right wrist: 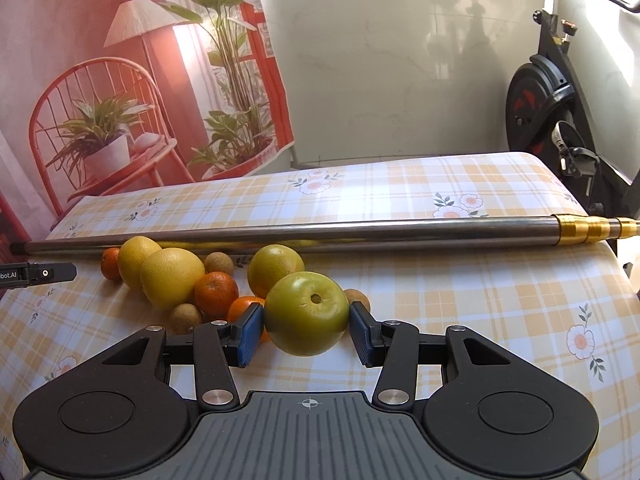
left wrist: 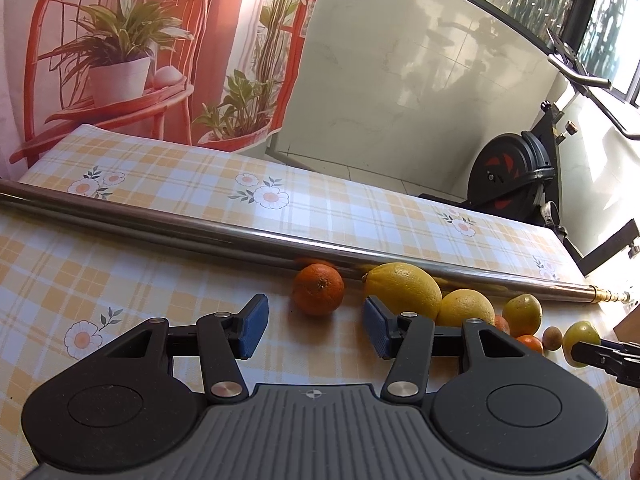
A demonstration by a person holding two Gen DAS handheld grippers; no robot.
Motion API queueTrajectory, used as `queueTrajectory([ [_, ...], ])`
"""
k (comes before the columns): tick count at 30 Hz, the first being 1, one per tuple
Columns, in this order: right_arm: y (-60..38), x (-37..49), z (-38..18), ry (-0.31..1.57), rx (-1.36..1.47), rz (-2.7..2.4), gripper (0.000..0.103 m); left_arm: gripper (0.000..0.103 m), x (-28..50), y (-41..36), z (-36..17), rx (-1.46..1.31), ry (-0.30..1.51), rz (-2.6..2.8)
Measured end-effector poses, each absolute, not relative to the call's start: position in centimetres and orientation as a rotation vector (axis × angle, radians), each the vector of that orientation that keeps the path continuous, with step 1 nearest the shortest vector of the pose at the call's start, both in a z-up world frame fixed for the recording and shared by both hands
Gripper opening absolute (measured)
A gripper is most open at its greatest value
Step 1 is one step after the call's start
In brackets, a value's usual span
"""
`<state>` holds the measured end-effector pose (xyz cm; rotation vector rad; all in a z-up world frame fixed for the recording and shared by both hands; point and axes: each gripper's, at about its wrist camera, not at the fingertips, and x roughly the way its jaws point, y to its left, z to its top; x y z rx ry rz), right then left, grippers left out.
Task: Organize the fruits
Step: 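Grasp the orange with the left tool while the right tool holds the apple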
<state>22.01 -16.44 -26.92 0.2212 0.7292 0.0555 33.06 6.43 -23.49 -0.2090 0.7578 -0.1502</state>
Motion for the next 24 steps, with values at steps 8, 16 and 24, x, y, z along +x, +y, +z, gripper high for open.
queueTrajectory([
  [8,-16.2,22.0,-27.1,0.732,0.211,0.055,0.043,0.048,35.8,4.1,-25.1,-0.062,0.748,-0.171],
  [16,-16.3,21.8,-27.4,0.739,0.233,0.057,0.043,0.042,37.1,4.2,-26.5,-0.072,0.77,-0.158],
  [24,-16.2,21.3,-27.5,0.753,0.272,0.064,0.043,0.039,35.8,4.4,-26.0,-0.049,0.773,-0.172],
])
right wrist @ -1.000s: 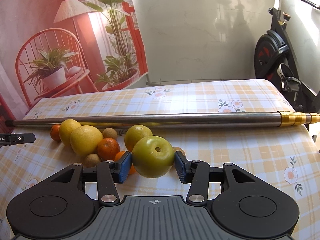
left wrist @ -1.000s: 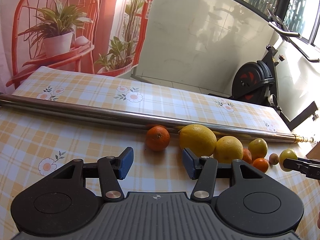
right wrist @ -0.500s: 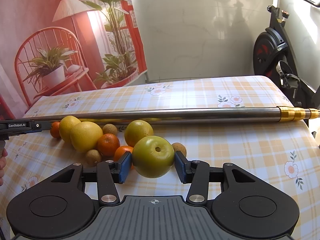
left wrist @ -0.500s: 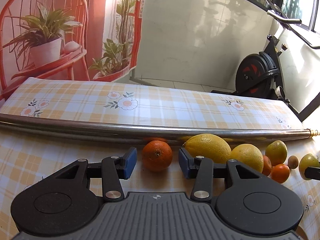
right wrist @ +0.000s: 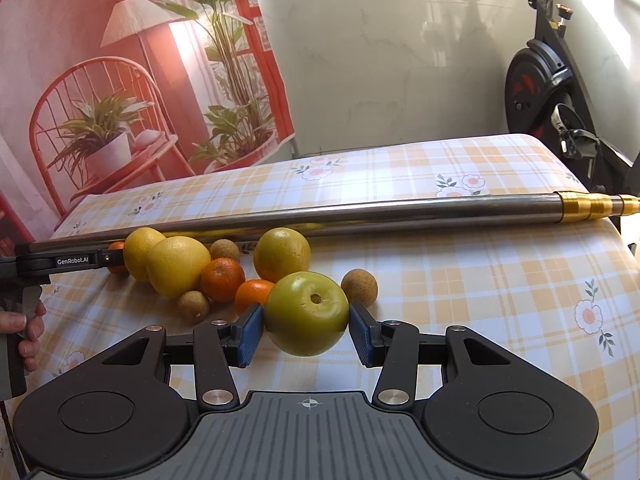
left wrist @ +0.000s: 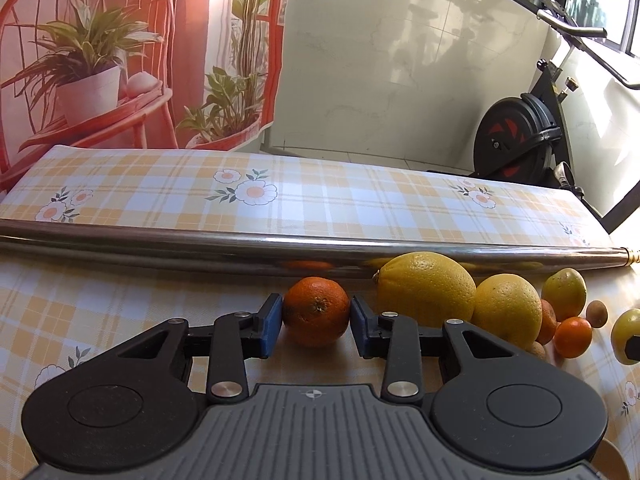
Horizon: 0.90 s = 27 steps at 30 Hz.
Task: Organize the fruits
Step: 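Carry the orange and green apple over the beige plate with both tools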
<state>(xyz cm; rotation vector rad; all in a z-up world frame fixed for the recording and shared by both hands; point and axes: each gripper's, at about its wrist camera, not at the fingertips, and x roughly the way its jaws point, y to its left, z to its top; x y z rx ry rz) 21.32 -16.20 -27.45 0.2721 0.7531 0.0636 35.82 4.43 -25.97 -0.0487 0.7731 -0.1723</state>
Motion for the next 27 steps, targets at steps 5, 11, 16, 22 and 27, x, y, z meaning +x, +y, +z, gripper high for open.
queueTrajectory([
  [5,-15.6,20.6,-26.9,0.754,0.285,0.08,0.043,0.039,33.3,4.9,-24.1,-0.034,0.76,-0.205],
  [11,-14.7,19.7,-26.1,0.758,0.263,0.117,0.043,0.039,29.5,4.5,-21.7,0.008,0.738,-0.305],
  [16,-13.9,18.9,-25.3,0.759,0.249,0.151,0.043,0.039,26.8,3.5,-21.1,0.038,0.75,-0.384],
  [22,-12.7,18.4,-24.6,0.78,0.203,0.215,0.043,0.039,24.6,2.7,-21.4,0.061,0.805,-0.465],
  [27,-10.8,18.4,-24.2,0.835,0.122,0.284,0.043,0.039,23.4,2.1,-21.7,0.116,0.82,-0.508],
])
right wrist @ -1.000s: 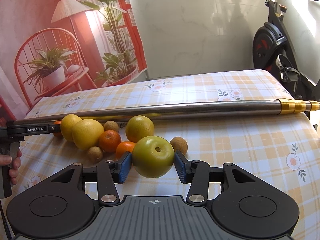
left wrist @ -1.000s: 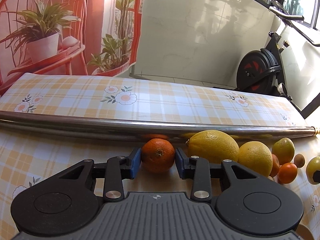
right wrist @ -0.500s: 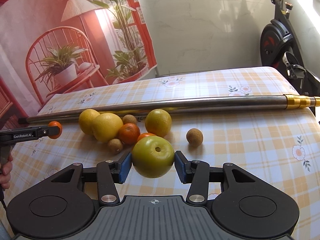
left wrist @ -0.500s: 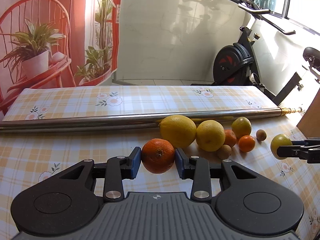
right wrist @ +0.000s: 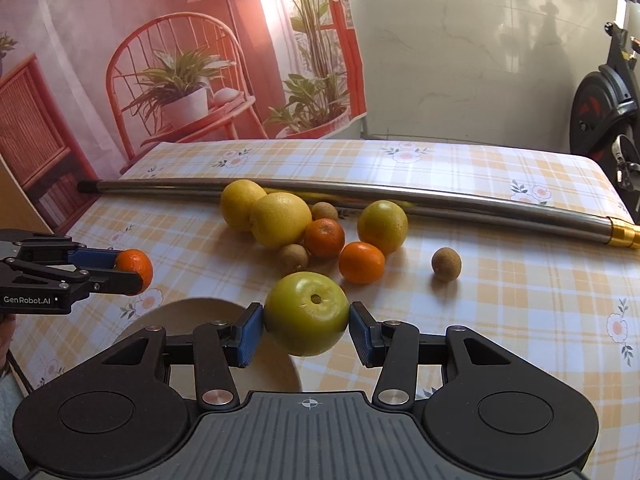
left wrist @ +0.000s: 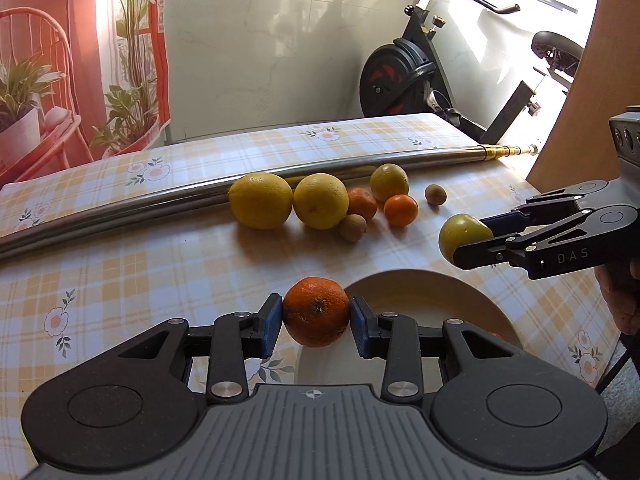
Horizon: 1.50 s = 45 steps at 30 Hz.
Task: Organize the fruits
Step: 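Carry the orange and green apple over the beige plate with both tools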
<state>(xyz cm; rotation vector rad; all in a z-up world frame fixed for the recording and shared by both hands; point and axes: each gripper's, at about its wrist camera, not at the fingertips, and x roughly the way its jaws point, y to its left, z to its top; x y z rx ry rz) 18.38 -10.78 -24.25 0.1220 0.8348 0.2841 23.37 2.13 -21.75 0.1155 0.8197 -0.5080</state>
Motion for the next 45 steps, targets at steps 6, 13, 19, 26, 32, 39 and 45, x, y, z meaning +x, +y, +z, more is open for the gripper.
queueTrajectory([
  [6,-9.2,18.3,-24.6,0.895,0.088,0.337,0.043,0.039,22.7,1.6,-22.9,0.17,0.842,-0.527],
  [13,-8.2,17.9,-25.0,0.955,0.045,0.371,0.043,0.039,21.8,1.3,-23.9,0.216,0.875,-0.532],
  [19,-7.4,17.0,-25.3,0.981,0.002,0.39,0.043,0.039,21.5,1.2,-24.1,0.231,0.882,-0.53],
  [26,-6.4,16.7,-25.5,1.012,-0.046,0.405,0.043,0.039,21.3,1.0,-24.1,0.239,0.88,-0.53],
  [32,-6.4,16.8,-25.5,1.023,-0.047,0.388,0.043,0.039,21.1,0.9,-24.4,0.243,0.893,-0.525],
  [39,-6.4,16.6,-25.5,1.024,-0.053,0.378,0.043,0.04,21.1,0.9,-24.5,0.231,0.908,-0.519],
  [45,-6.4,16.5,-25.4,1.018,-0.056,0.377,0.043,0.039,21.1,1.0,-24.4,0.214,0.911,-0.516],
])
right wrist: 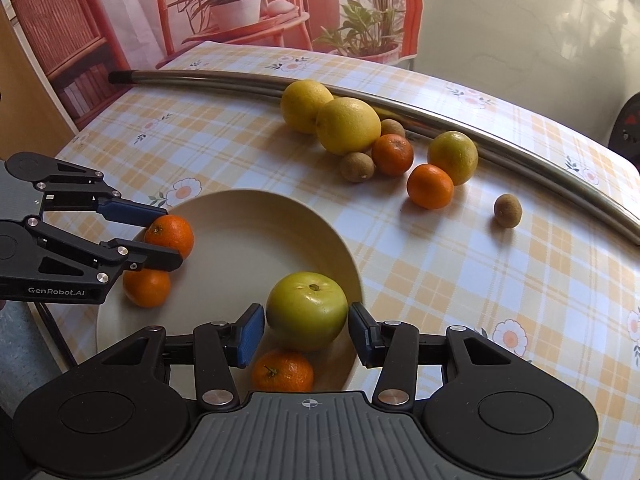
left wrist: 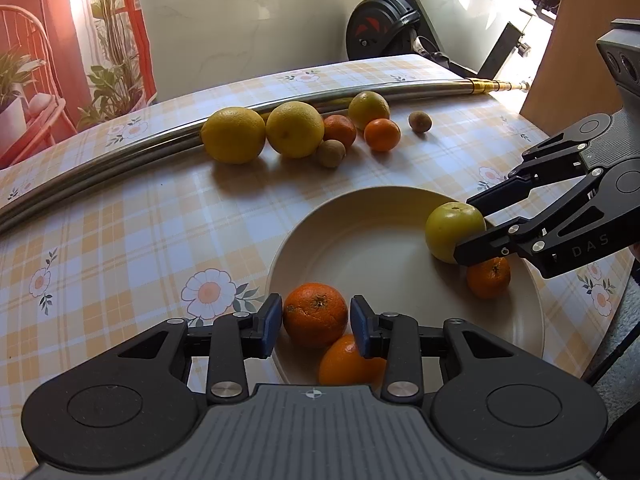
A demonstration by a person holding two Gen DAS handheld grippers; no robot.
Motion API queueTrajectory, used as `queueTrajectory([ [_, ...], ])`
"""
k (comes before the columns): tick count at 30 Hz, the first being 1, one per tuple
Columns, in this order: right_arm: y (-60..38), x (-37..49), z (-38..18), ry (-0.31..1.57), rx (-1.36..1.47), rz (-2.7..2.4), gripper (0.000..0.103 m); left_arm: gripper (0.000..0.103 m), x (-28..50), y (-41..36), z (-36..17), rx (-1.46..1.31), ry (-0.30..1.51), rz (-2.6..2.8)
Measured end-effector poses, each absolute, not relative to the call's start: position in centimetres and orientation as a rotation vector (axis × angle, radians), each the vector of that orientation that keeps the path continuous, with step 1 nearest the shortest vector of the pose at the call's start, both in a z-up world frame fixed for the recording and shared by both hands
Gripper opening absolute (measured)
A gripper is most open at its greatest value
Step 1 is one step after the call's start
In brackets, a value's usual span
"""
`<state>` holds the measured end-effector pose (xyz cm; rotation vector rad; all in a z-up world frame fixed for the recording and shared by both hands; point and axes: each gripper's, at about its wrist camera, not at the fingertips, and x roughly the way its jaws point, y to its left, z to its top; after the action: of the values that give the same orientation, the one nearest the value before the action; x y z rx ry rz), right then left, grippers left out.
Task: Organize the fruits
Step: 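Carry the orange and green apple over the beige plate with both tools, then lower both fruits into the plate and open both tools, then move the right tool toward a brown kiwi while the left tool returns to the fruits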
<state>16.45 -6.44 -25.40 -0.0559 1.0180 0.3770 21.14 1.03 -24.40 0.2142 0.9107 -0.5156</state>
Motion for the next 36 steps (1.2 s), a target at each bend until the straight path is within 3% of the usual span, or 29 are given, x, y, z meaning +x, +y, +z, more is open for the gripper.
queueTrajectory([
  [9,-6.6,16.2,-24.6,0.998,-0.037,0.375,0.045,0.041,21.6,2.3,-23.2,0.103,0.89,-0.504],
  [11,-6.8,16.2,-24.1,0.981,-0.03,0.379,0.049,0.041,21.9,2.7,-22.7,0.069,0.876,-0.488],
  [36,-11.5,17.2,-22.0,0.766,0.118,0.2,0.048,0.041,24.8,7.5,-19.6,-0.212,0.724,-0.205],
])
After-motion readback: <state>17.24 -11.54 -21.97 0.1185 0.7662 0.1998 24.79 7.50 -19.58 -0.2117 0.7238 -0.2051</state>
